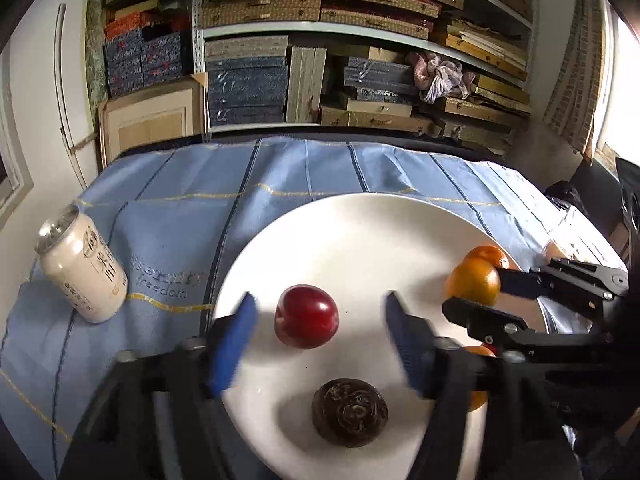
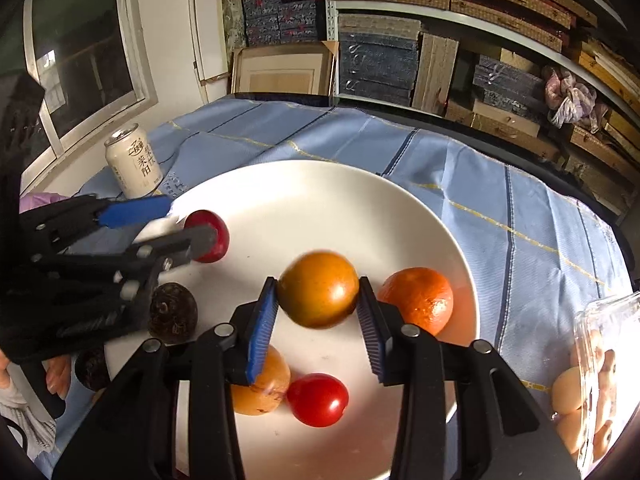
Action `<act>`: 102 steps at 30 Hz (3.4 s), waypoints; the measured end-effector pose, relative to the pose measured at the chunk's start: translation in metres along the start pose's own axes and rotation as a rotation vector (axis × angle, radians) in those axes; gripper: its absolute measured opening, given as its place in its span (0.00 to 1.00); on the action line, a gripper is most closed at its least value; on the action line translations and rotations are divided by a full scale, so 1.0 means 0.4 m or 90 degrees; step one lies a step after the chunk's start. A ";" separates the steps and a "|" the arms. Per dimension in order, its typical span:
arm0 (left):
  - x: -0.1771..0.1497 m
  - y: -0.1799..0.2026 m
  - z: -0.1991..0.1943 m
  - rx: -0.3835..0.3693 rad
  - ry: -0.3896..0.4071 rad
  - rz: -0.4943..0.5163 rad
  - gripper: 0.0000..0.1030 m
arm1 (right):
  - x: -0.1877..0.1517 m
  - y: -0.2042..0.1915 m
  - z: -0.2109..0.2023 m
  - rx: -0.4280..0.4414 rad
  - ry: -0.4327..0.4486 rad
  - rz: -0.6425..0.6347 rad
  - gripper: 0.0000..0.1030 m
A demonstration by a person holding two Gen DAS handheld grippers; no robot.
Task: Organize fruits
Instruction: 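Lower both held fruits onto the white plate and open both tools, then withdraw both tools and move the left tool toward the dark brown fruit, then close the left tool on the dark brown fruit and lift it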
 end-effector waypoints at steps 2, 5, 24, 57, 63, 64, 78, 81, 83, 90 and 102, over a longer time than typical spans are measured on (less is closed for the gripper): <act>0.002 -0.001 -0.012 0.009 0.006 0.005 0.70 | 0.003 0.005 -0.020 -0.006 0.012 -0.002 0.45; 0.010 -0.010 -0.041 0.000 0.013 -0.014 0.70 | 0.023 0.015 -0.093 -0.010 0.054 0.002 0.45; -0.264 -0.066 -0.233 0.075 -0.017 -0.001 0.79 | -0.300 -0.077 -0.439 0.020 0.181 -0.019 0.96; -0.296 -0.131 -0.193 0.125 -0.069 0.056 0.85 | -0.325 -0.046 -0.334 0.071 0.086 0.051 0.96; -0.290 -0.107 -0.207 0.089 -0.044 0.050 0.68 | -0.325 -0.048 -0.334 0.073 0.079 0.053 0.96; -0.288 -0.103 -0.209 0.078 -0.039 0.046 0.61 | -0.325 -0.048 -0.335 0.073 0.078 0.052 0.96; -0.303 -0.062 -0.199 0.049 -0.057 0.077 0.57 | -0.331 -0.054 -0.331 0.076 0.068 0.049 0.96; -0.307 -0.053 -0.199 0.054 -0.061 0.091 0.57 | -0.332 -0.052 -0.329 0.077 0.065 0.051 0.96; -0.310 -0.055 -0.197 0.056 -0.062 0.093 0.57 | -0.333 -0.051 -0.327 0.077 0.062 0.051 0.96; -0.318 -0.078 -0.183 0.044 -0.088 0.062 0.53 | -0.336 -0.053 -0.325 0.077 0.058 0.049 0.96; -0.296 -0.077 -0.220 0.046 -0.049 0.050 0.43 | -0.334 -0.041 -0.328 0.062 0.062 0.044 0.96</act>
Point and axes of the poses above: each gripper's, at about its wrist camera, not at the fingertips, and z roughly the way its jaws point, y to its right, x to its top, the point moved 8 cm from there along z, roughly the way its jaws point, and after that the axes turned 5 degrees about -x, right-handed, at the moved point
